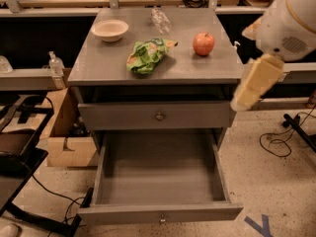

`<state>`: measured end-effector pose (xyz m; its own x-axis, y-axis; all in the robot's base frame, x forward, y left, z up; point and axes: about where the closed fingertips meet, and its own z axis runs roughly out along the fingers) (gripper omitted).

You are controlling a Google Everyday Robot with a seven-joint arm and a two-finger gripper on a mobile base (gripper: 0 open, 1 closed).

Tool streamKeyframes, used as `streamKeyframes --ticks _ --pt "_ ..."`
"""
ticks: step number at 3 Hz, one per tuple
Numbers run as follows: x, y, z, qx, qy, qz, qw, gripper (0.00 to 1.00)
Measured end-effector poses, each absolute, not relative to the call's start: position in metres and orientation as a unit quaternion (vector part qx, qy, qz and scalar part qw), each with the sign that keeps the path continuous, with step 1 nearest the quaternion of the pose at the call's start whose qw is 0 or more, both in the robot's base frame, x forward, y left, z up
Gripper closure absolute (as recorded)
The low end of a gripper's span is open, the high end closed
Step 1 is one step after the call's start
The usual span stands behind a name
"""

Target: Place green rice chip bag into middle drawer

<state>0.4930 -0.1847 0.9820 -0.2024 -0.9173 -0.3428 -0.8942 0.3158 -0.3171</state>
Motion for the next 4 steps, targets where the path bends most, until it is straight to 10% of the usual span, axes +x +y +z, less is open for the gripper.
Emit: streamKeyframes --ticks 4 --pt "0.622 -0.075 0.973 -0.502 0.810 0.039 0.302 0.00"
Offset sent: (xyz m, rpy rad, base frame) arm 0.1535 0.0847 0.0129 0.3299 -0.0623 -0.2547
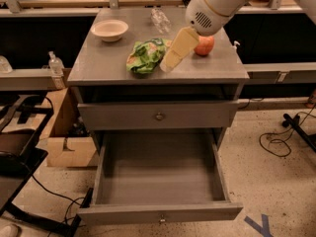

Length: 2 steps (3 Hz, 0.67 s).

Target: Place green rice chip bag into middle drawer

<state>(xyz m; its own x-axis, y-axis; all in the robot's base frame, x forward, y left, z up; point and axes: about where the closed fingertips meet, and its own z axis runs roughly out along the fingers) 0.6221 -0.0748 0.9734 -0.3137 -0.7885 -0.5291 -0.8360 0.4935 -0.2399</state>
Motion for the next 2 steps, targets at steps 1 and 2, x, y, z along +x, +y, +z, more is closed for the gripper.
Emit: streamKeyframes --ticks 1,2 --pt "0.658 -0.050 0.952 -0.513 0.810 0.037 0.283 0.00" --pt "0.697 -0.025 0.934 -0.529 0.804 0.038 0.270 0.00"
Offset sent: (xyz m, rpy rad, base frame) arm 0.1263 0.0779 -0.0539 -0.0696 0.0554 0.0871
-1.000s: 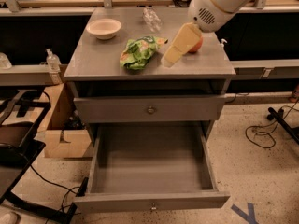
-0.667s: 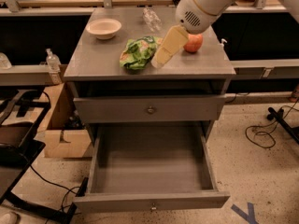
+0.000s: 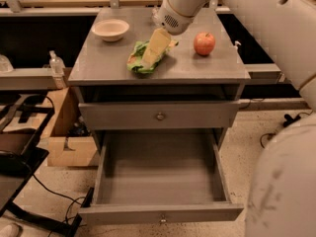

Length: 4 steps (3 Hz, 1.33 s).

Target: Place green rice chip bag into middle drawer

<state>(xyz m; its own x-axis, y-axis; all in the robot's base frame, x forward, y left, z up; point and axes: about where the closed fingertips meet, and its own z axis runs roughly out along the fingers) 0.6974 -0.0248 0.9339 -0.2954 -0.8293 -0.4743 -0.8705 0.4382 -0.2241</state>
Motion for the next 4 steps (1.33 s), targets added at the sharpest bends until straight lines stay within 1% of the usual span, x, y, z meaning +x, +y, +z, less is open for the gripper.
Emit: streamKeyframes --ticks 1,3,4 --pt "0.730 -0.002 0.919 -0.541 0.796 0.042 0.266 0.00" --pt "0.769 0.018 0.888 -0.546 0.801 0.039 0.244 0.00" --pt "0.778 0.016 0.871 -0.539 0.811 0.027 0.227 0.14"
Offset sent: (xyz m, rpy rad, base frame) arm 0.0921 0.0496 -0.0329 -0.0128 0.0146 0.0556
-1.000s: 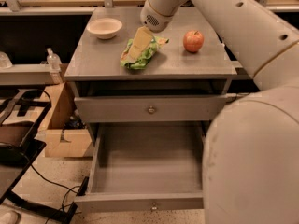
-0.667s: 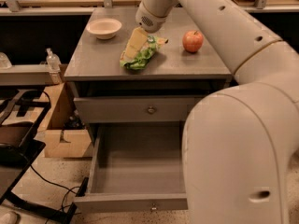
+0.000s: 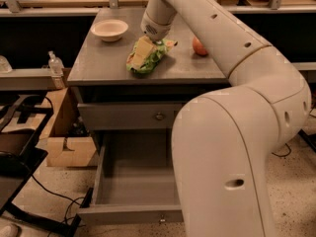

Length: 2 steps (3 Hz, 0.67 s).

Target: Place green rice chip bag into middle drawer

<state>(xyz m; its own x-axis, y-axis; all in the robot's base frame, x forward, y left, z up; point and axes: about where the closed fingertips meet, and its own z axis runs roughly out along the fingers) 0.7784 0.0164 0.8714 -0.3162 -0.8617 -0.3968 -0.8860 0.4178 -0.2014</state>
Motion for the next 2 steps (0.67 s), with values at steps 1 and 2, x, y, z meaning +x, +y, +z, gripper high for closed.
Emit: streamKeyframes --ticks 1,2 --pt "0.7829 0.0146 0.8557 -0.534 0.819 0.016 0.210 0.45" --pt "0.7831 0.0160 0.8537 -0.535 0.818 0.018 0.210 0.68"
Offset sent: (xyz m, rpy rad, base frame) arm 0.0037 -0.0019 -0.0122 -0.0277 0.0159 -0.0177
